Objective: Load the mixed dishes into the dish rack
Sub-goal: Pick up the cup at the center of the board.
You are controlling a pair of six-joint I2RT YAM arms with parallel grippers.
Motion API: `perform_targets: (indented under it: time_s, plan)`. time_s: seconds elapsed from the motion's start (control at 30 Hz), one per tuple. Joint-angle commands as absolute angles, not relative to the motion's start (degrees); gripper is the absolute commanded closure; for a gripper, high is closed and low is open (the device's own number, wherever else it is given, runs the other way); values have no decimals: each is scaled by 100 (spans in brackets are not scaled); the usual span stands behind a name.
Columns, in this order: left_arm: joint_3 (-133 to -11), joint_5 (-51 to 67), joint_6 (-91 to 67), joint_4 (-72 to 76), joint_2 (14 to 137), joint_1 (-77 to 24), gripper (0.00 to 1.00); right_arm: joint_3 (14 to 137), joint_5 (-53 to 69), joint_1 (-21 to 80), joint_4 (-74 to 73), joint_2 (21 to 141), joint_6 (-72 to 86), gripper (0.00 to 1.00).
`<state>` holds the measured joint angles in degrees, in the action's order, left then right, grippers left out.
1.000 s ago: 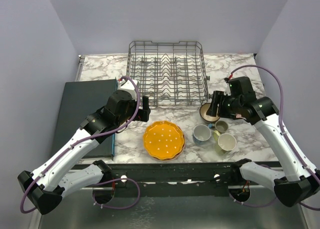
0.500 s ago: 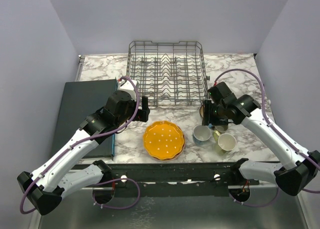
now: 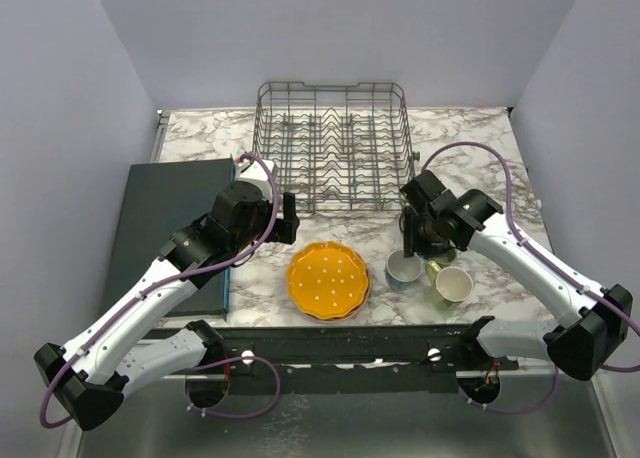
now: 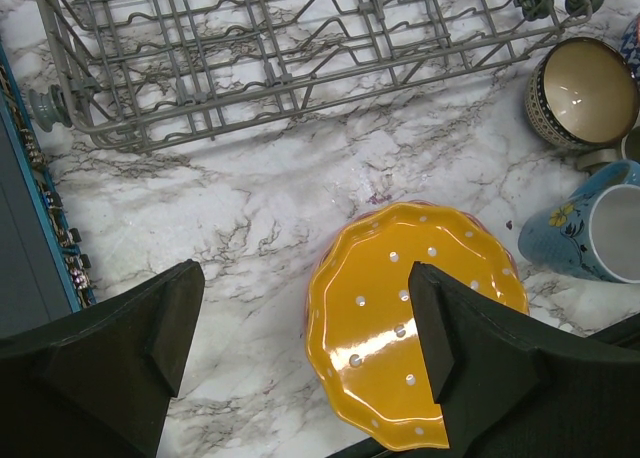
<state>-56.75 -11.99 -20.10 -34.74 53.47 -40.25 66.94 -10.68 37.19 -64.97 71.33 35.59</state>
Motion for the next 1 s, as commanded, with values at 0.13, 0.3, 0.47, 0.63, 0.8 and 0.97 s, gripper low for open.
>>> perform_targets:
  time_s: [0.13, 0.3, 0.47, 0.63, 0.8, 0.97]
  plan:
    - [-5607, -1195, -1986, -3370, 5252, -4025, 10, 6296, -1466, 3770, -6549, 7121, 3834, 49]
    - [-5607, -1203, -1970, -3381, 5292, -4023, 11, 6152, -1523, 3763, -6366, 7089, 3846, 52]
    - [-5597, -1230, -1962, -3379, 5291, -4022, 12, 6032, -1450, 3770, -6193, 7148, 3841, 54]
    - [-5599, -1230, -1969, -3379, 5298, -4025, 12, 5931, -1415, 3762, -6068, 7175, 3872, 57]
    - [-5598, -1222, -1963, -3378, 5293, -4025, 13, 5804, -1487, 3770, -6021, 7211, 3925, 58]
    - [-5594, -1247, -1969, -3383, 5281, -4025, 13, 5714, -1520, 3777, -5953, 7232, 3972, 60]
